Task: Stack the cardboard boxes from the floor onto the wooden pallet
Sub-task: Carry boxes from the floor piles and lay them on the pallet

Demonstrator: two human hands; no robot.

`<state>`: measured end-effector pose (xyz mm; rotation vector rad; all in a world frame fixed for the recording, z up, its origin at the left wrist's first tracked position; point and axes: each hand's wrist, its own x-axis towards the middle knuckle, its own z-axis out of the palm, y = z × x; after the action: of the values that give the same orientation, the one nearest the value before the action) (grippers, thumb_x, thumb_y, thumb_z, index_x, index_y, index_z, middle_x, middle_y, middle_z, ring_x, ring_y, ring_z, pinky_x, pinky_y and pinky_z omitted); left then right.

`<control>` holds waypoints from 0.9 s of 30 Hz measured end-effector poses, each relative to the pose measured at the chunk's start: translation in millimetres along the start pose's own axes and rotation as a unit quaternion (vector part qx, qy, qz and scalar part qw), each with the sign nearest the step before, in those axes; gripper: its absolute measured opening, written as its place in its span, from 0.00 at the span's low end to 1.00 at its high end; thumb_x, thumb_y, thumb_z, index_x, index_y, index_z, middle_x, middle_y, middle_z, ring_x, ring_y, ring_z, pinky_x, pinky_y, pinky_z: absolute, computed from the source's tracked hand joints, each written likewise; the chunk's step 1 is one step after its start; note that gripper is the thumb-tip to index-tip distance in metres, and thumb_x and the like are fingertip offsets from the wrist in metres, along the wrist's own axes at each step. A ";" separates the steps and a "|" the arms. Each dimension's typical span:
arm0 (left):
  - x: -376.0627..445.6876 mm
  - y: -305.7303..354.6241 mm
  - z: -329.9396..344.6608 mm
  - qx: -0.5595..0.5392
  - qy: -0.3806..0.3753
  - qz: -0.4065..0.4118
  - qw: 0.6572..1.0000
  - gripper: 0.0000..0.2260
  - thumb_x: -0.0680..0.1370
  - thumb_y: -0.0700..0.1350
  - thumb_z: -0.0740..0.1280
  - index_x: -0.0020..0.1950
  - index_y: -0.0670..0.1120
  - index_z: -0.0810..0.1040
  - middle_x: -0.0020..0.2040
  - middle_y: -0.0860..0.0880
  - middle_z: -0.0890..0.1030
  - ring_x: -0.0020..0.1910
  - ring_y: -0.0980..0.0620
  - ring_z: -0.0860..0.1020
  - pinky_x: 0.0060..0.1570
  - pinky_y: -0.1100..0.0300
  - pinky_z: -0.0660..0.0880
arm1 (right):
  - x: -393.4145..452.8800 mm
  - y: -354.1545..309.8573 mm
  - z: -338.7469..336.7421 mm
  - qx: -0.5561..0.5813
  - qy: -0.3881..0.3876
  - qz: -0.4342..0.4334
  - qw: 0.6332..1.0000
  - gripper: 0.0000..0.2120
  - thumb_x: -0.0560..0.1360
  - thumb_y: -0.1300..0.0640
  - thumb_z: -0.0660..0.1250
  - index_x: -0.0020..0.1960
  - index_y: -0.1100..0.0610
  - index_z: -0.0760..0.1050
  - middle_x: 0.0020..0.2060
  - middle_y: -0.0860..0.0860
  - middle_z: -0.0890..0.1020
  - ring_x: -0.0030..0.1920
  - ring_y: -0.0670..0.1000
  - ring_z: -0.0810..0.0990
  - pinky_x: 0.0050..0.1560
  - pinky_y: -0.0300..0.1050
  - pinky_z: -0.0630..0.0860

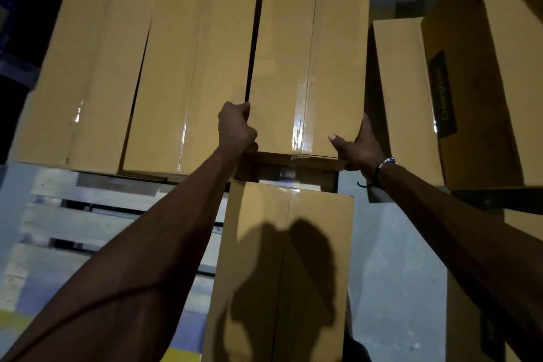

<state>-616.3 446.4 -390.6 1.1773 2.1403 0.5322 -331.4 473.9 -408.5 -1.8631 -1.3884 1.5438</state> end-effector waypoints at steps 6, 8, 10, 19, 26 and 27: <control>-17.2 -4.7 -7.5 -0.010 0.000 0.044 0.999 0.33 0.68 0.34 0.82 0.71 0.37 0.77 0.67 0.39 0.81 0.66 0.43 0.80 0.62 0.60 0.75 | -7.3 -9.1 7.6 -0.077 0.052 -0.009 0.996 0.38 0.75 0.51 0.77 0.77 0.57 0.60 0.69 0.57 0.74 0.68 0.60 0.74 0.65 0.57 0.75; -25.9 -8.7 -12.0 -0.035 0.014 0.041 0.998 0.33 0.68 0.35 0.82 0.72 0.38 0.77 0.67 0.40 0.81 0.65 0.45 0.80 0.61 0.63 0.74 | -13.1 -14.3 13.4 -0.095 0.081 -0.027 0.992 0.35 0.74 0.54 0.77 0.74 0.60 0.64 0.68 0.58 0.75 0.68 0.59 0.74 0.65 0.52 0.73; -33.5 -16.6 -19.7 -0.064 0.031 0.028 0.997 0.33 0.69 0.35 0.82 0.72 0.38 0.76 0.67 0.40 0.81 0.66 0.46 0.80 0.59 0.66 0.74 | -20.7 -21.8 20.7 -0.122 0.106 -0.046 0.986 0.35 0.75 0.55 0.77 0.75 0.61 0.64 0.70 0.59 0.73 0.71 0.60 0.72 0.66 0.49 0.69; -62.9 -78.0 -73.1 -0.047 0.057 -0.023 0.997 0.33 0.69 0.38 0.83 0.72 0.38 0.77 0.68 0.40 0.80 0.67 0.45 0.79 0.51 0.74 0.67 | -46.4 -50.6 70.4 -0.203 0.100 -0.096 0.969 0.41 0.76 0.50 0.75 0.81 0.61 0.59 0.78 0.59 0.66 0.78 0.60 0.64 0.76 0.56 0.63; -77.9 -126.2 -108.6 -0.045 0.079 -0.039 0.995 0.36 0.67 0.39 0.84 0.72 0.36 0.76 0.67 0.36 0.78 0.66 0.40 0.79 0.56 0.72 0.65 | -71.9 -67.2 136.8 -0.172 0.062 -0.133 0.974 0.28 0.76 0.51 0.76 0.72 0.59 0.73 0.63 0.58 0.80 0.61 0.56 0.79 0.60 0.50 0.78; -77.8 -132.3 -113.1 -0.045 0.082 -0.039 0.995 0.36 0.67 0.39 0.84 0.72 0.36 0.75 0.67 0.36 0.78 0.67 0.40 0.78 0.56 0.72 0.64 | -74.5 -68.4 145.9 -0.169 0.048 -0.132 0.976 0.27 0.76 0.51 0.76 0.71 0.59 0.74 0.61 0.58 0.81 0.59 0.55 0.80 0.59 0.50 0.79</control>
<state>-742.6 306.0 -364.1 1.0268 2.2652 0.7044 -486.4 398.7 -366.0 -1.8123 -1.8567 1.1282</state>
